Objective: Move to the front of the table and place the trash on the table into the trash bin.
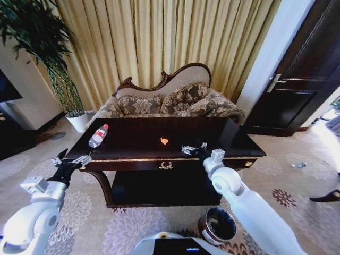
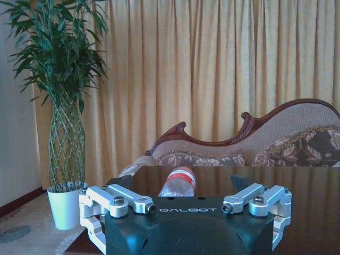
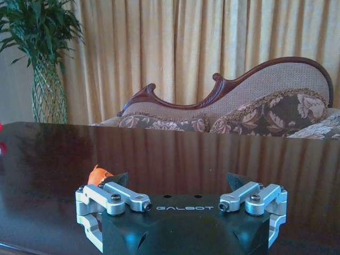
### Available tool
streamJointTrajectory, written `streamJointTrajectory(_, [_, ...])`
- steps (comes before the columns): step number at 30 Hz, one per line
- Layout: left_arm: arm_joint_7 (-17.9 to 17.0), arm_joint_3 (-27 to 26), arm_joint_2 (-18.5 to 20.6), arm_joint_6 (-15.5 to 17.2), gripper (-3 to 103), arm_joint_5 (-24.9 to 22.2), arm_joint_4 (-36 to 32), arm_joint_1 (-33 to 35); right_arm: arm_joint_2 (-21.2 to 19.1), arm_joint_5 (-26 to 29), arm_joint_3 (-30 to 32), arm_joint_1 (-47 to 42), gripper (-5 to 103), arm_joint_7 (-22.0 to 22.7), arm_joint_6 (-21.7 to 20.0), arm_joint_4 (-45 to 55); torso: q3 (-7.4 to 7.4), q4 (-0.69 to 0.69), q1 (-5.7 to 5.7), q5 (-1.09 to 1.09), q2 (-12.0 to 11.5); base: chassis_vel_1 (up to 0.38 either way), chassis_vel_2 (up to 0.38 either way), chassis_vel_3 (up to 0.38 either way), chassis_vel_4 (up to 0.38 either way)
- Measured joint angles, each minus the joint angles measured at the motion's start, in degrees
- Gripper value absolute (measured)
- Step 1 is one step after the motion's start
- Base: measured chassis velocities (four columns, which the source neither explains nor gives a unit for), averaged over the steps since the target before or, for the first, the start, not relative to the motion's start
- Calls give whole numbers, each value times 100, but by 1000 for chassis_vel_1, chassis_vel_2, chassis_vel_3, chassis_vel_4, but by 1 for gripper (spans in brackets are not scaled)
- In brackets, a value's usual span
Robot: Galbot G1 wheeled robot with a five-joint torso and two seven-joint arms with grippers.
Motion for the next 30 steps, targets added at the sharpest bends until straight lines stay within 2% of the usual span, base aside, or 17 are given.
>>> streamJointTrajectory(3, [0,33,-32,6,100,9,19,-4,-65,121,-146,180,100,68,-71,-37,0,2,-1,0,0,0,0,0,0])
streamJointTrajectory(7, [10,50,-86,7,100,34,71,-5,-170,715,-722,836,100,524,-293,-128,0,1,-1,0,0,0,0,0,0])
streamJointTrajectory(14, [16,42,-80,7,100,37,130,-1,-98,1088,-1344,1583,100,835,-499,-332,0,2,0,-1,0,0,0,0,0])
streamJointTrajectory(16, [23,34,-79,4,100,38,155,2,81,1333,-1659,1894,100,1126,-681,-413,0,2,0,0,0,0,0,0,0])
streamJointTrajectory(19, [29,34,-79,2,100,38,166,2,165,1356,-1790,2001,100,1198,-732,-451,0,2,0,-1,0,0,0,0,0])
streamJointTrajectory(21, [31,34,-81,-2,100,36,173,-2,335,1409,-1982,2137,100,1397,-830,-531,0,1,-1,-1,0,0,0,0,0])
streamJointTrajectory(30, [54,48,-83,-9,100,15,155,27,772,1328,-2269,2393,100,1673,-921,-922,0,2,-1,-1,0,0,0,0,0])
